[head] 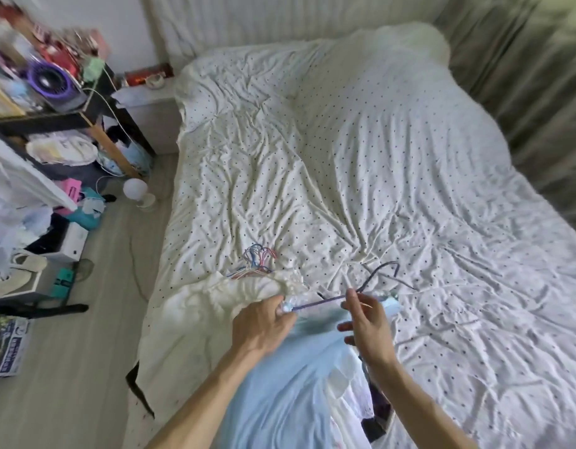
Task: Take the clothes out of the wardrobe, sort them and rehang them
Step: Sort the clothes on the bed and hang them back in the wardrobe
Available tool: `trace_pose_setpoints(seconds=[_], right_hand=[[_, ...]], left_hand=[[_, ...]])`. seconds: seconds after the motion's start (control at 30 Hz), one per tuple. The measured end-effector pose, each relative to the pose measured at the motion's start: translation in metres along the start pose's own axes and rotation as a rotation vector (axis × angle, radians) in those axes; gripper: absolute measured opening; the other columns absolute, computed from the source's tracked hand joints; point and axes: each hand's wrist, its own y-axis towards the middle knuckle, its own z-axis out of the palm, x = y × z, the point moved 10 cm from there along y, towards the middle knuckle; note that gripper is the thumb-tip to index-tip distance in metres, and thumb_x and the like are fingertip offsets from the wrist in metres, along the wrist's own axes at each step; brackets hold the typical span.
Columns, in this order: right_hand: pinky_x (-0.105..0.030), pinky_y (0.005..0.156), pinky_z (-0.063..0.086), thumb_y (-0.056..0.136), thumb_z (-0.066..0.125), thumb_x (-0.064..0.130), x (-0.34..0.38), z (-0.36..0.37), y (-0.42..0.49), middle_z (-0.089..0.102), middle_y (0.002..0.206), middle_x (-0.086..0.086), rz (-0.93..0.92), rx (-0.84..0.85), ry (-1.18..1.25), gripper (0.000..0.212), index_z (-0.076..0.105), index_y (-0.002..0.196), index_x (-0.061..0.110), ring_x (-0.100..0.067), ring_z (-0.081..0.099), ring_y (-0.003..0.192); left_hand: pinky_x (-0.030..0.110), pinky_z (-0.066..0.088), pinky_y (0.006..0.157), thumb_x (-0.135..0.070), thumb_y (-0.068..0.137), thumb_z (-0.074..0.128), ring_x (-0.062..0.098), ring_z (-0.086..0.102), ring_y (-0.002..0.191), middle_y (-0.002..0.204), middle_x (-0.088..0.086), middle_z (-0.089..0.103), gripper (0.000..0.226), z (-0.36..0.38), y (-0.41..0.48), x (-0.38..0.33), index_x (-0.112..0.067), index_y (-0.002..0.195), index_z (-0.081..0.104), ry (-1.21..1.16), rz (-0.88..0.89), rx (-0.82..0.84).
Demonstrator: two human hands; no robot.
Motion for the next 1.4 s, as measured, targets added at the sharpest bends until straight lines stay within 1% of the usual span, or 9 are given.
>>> trace_pose_setpoints(seconds=[0.23, 0.4, 0.63, 0.73, 0.83, 1.07, 1.17, 1.27, 1.4], right_hand=[[-0.025, 0.057, 0.038, 0.098, 0.057, 0.019, 0.049, -0.22, -0.06, 0.076, 0.091, 0.002, -0.048, -0.204, 0.364, 0.016, 0.065, 0.085, 0.015, -0.013, 0.061, 0.066], [-0.022, 0.057, 0.042, 0.099, 0.054, 0.019, 0.06, -0.41, -0.148, 0.075, 0.087, 0.004, -0.242, -0.516, 0.336, 0.021, 0.066, 0.082, 0.013, -0.006, 0.06, 0.061], [-0.022, 0.058, 0.048, 0.099, 0.055, 0.015, 0.028, -0.585, -0.286, 0.074, 0.078, 0.001, -0.357, -0.806, 0.369, 0.019, 0.065, 0.084, 0.01, -0.01, 0.064, 0.062], [-0.025, 0.06, 0.047, 0.098, 0.056, 0.014, 0.003, -0.631, -0.339, 0.073, 0.078, -0.004, -0.375, -0.898, 0.379, 0.016, 0.064, 0.087, 0.006, -0.013, 0.061, 0.062], [-0.025, 0.059, 0.047, 0.1, 0.056, 0.014, -0.017, -0.662, -0.383, 0.071, 0.076, -0.003, -0.397, -0.955, 0.377, 0.014, 0.062, 0.091, 0.006, -0.01, 0.059, 0.06], [-0.024, 0.059, 0.05, 0.1, 0.055, 0.009, -0.047, -0.71, -0.46, 0.068, 0.072, -0.001, -0.334, -1.055, 0.174, 0.01, 0.062, 0.096, 0.003, -0.013, 0.059, 0.063], [-0.021, 0.056, 0.047, 0.099, 0.057, 0.01, -0.058, -0.721, -0.488, 0.069, 0.071, -0.001, -0.267, -1.13, 0.121, 0.01, 0.066, 0.098, 0.005, -0.01, 0.057, 0.061], [-0.022, 0.06, 0.048, 0.098, 0.06, 0.016, -0.068, -0.725, -0.51, 0.074, 0.079, -0.003, -0.165, -1.197, 0.074, 0.01, 0.069, 0.101, 0.015, -0.013, 0.061, 0.068], [-0.022, 0.067, 0.046, 0.098, 0.06, 0.021, -0.085, -0.724, -0.547, 0.075, 0.082, 0.001, -0.019, -1.353, 0.043, 0.013, 0.071, 0.104, 0.023, 0.003, 0.058, 0.06]], left_hand=[[0.029, 0.031, 0.054, -0.045, 0.073, 0.041, 0.015, 0.041, 0.054, 0.057, -0.006, 0.044, 0.025, 0.023, -0.087, -0.234, -0.02, 0.067, 0.038, -0.044, 0.467, 0.033], [0.031, 0.029, 0.066, -0.034, 0.097, 0.055, 0.016, 0.045, 0.074, 0.074, -0.012, 0.043, 0.018, 0.083, -0.181, -0.418, -0.02, 0.091, 0.044, 0.067, 0.885, 0.24], [0.03, 0.042, 0.076, -0.039, 0.094, 0.063, 0.017, 0.055, 0.088, 0.089, -0.005, 0.06, 0.021, 0.179, -0.337, -0.565, -0.02, 0.093, 0.055, 0.212, 1.269, 0.507], [0.035, 0.053, 0.091, -0.062, 0.081, 0.069, 0.014, 0.065, 0.101, 0.11, -0.005, 0.07, 0.05, 0.219, -0.383, -0.592, -0.028, 0.117, 0.063, 0.241, 1.296, 0.756], [0.025, 0.053, 0.078, -0.072, 0.078, 0.067, 0.009, 0.068, 0.088, 0.103, -0.011, 0.071, 0.065, 0.248, -0.436, -0.61, -0.024, 0.121, 0.063, 0.381, 1.306, 1.049], [0.025, 0.056, 0.08, -0.051, 0.093, 0.06, 0.017, 0.07, 0.089, 0.103, -0.004, 0.071, 0.037, 0.28, -0.523, -0.717, -0.022, 0.115, 0.064, 0.438, 1.59, 0.937], [0.011, 0.05, 0.08, -0.047, 0.092, 0.063, 0.004, 0.064, 0.102, 0.117, -0.008, 0.065, 0.043, 0.286, -0.58, -0.754, -0.027, 0.13, 0.059, 0.271, 1.71, 1.069], [0.019, 0.048, 0.096, -0.049, 0.089, 0.063, 0.005, 0.062, 0.114, 0.13, -0.007, 0.063, 0.051, 0.292, -0.642, -0.761, -0.029, 0.136, 0.059, 0.229, 1.851, 1.244], [0.018, 0.052, 0.091, -0.03, 0.097, 0.063, -0.005, 0.067, 0.097, 0.106, -0.015, 0.074, 0.019, 0.298, -0.712, -0.746, -0.026, 0.112, 0.074, 0.106, 2.077, 1.307]])
